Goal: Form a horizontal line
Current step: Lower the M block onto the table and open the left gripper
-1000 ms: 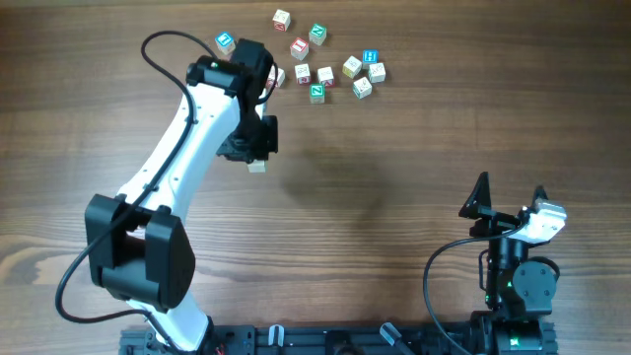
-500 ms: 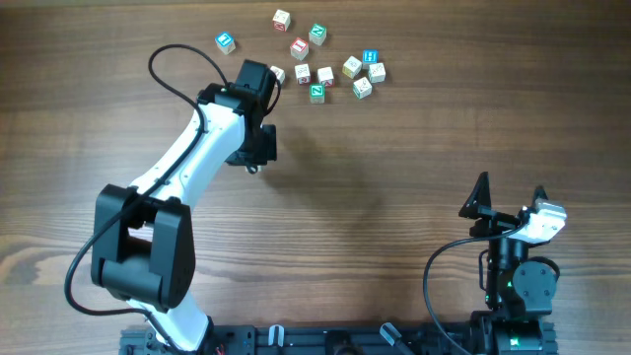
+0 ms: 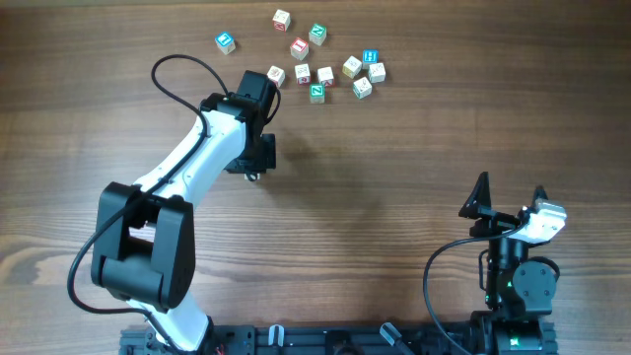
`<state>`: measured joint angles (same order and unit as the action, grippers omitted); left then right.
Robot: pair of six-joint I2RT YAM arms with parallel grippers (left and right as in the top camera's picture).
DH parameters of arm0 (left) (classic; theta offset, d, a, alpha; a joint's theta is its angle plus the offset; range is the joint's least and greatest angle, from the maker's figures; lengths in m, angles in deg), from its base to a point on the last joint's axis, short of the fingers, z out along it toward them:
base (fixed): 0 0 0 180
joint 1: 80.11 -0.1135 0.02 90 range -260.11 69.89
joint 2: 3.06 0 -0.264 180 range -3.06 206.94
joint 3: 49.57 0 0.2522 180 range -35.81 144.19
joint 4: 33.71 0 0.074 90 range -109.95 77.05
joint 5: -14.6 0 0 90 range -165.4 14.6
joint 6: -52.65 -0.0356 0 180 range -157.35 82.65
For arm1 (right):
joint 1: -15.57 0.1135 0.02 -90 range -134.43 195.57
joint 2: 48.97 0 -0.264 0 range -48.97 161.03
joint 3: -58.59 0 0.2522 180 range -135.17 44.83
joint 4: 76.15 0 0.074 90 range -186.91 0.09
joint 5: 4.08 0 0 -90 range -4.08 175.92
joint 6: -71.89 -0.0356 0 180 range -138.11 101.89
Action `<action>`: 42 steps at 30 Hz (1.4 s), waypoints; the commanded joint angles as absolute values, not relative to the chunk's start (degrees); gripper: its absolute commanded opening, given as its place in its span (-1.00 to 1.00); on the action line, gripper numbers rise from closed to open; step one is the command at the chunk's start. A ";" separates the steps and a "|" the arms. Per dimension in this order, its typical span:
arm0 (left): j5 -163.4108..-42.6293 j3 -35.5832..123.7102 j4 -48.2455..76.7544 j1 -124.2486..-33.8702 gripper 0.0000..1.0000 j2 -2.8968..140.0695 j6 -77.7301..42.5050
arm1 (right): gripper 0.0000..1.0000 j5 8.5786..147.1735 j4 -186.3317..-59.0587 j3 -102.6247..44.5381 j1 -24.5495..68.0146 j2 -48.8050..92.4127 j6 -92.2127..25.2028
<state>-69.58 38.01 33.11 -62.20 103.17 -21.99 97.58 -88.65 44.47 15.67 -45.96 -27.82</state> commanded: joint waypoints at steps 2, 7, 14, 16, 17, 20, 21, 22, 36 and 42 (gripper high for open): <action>-68.66 37.53 32.97 -62.22 -0.64 102.72 -21.89 | 0.99 97.95 -88.50 44.52 15.38 -46.14 -27.12; -68.66 37.53 32.95 -62.22 -0.62 102.72 -21.89 | 0.99 97.95 -88.50 44.52 15.38 -46.14 -27.12; -68.66 37.53 32.97 -62.22 -0.58 102.72 -21.89 | 0.99 97.95 -88.50 44.52 15.38 -46.14 -27.12; -68.66 37.53 32.97 -62.22 -0.56 102.72 -21.89 | 0.99 97.95 -88.50 44.52 15.38 -46.14 -27.12; -68.66 37.53 33.00 -62.22 -0.54 102.72 -21.89 | 0.99 97.95 -88.48 44.52 15.38 -46.14 -27.12; -68.66 37.53 32.97 -62.22 -0.48 102.72 -21.89 | 1.00 97.95 -88.50 44.52 15.38 -46.14 -27.12; -68.66 37.53 32.97 -62.22 -0.47 102.72 -21.89 | 0.99 97.95 -88.50 44.52 15.38 -46.14 -27.12; -68.66 37.53 33.00 -62.22 -0.46 102.72 -21.89 | 0.99 97.95 -88.50 44.52 15.38 -46.14 -27.10; -68.66 37.53 33.28 -62.22 0.17 102.72 -21.91 | 0.99 97.95 -88.50 44.52 15.38 -46.14 -27.12; -68.66 37.53 33.17 -62.26 0.44 102.72 -21.89 | 1.00 97.95 -88.48 44.52 15.38 -46.14 -27.12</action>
<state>-69.21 38.01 33.15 -62.20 103.17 -21.89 97.58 -88.65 44.49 15.67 -45.96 -27.82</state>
